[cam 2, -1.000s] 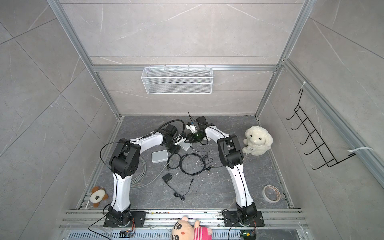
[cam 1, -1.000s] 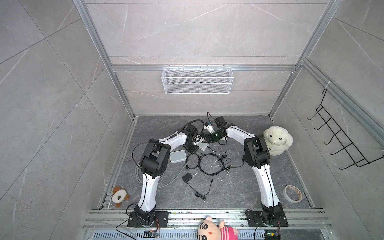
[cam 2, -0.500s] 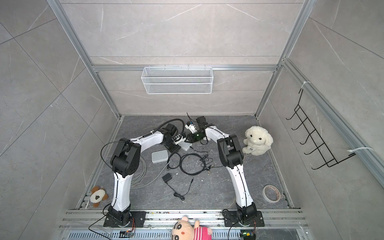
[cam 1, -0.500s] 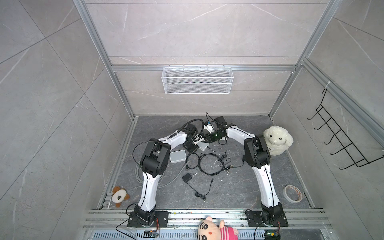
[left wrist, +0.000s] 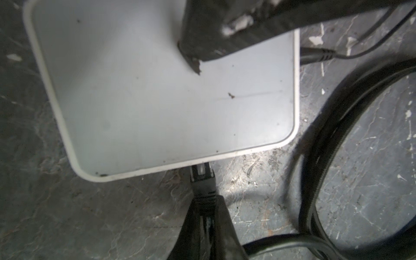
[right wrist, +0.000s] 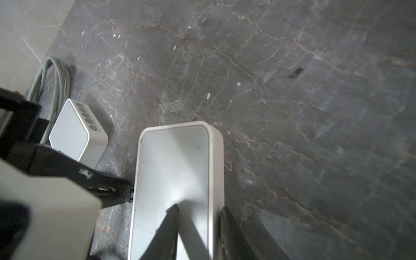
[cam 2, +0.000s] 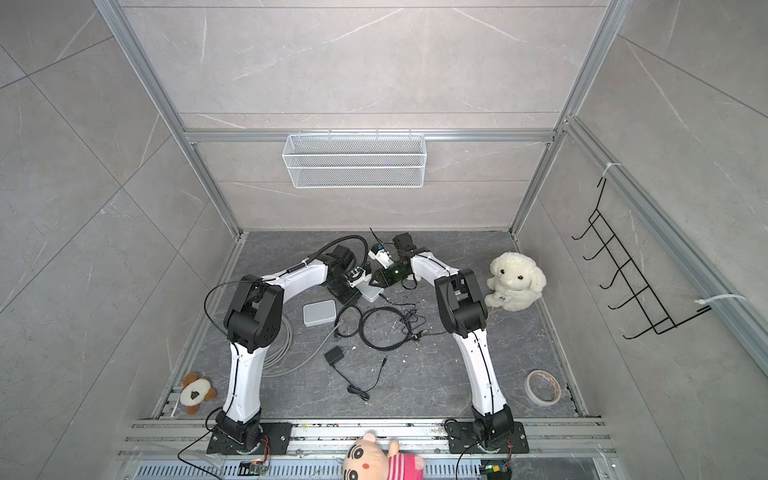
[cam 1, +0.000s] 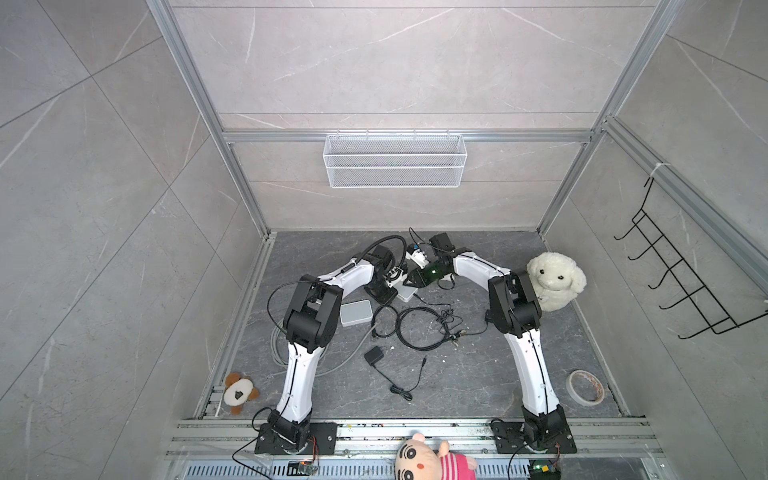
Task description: Insert the plug into the switch port
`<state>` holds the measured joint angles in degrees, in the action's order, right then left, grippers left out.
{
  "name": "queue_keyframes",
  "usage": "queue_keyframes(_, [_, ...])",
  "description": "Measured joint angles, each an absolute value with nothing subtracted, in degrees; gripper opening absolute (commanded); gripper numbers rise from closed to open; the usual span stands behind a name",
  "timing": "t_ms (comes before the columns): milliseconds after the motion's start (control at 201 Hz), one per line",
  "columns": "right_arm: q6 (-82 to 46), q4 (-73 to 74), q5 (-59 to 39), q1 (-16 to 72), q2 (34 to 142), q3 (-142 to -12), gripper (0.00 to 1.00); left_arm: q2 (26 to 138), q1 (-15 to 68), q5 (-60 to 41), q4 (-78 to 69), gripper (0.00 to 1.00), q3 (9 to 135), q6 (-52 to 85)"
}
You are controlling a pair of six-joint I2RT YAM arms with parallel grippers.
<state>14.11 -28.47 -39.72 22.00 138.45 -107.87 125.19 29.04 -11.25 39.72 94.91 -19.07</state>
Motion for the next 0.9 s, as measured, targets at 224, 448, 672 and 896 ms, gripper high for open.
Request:
queue_keyframes(224, [17.7,-29.8,-39.9,22.0,138.3,-108.1,0.34,125.7,28.7,-12.3,40.2,0.05,95.6,-18.4])
queue_keyframes(448, [17.6,-31.7,-39.3,22.0,138.3,-108.7,0.38,126.6,28.6,-12.6,42.1,0.08,97.3,-17.0])
queue_keyframes(672, [6.0,-30.6,-38.8,21.6,137.4,-107.3,0.53,125.7,28.6,-12.7,40.2,0.12,95.7,-16.4])
queue_keyframes(896, [-1.5,-33.7,-40.4,21.2,135.5,-106.7,0.64,125.2,28.3,-14.6,33.3,0.29,95.0,-15.7])
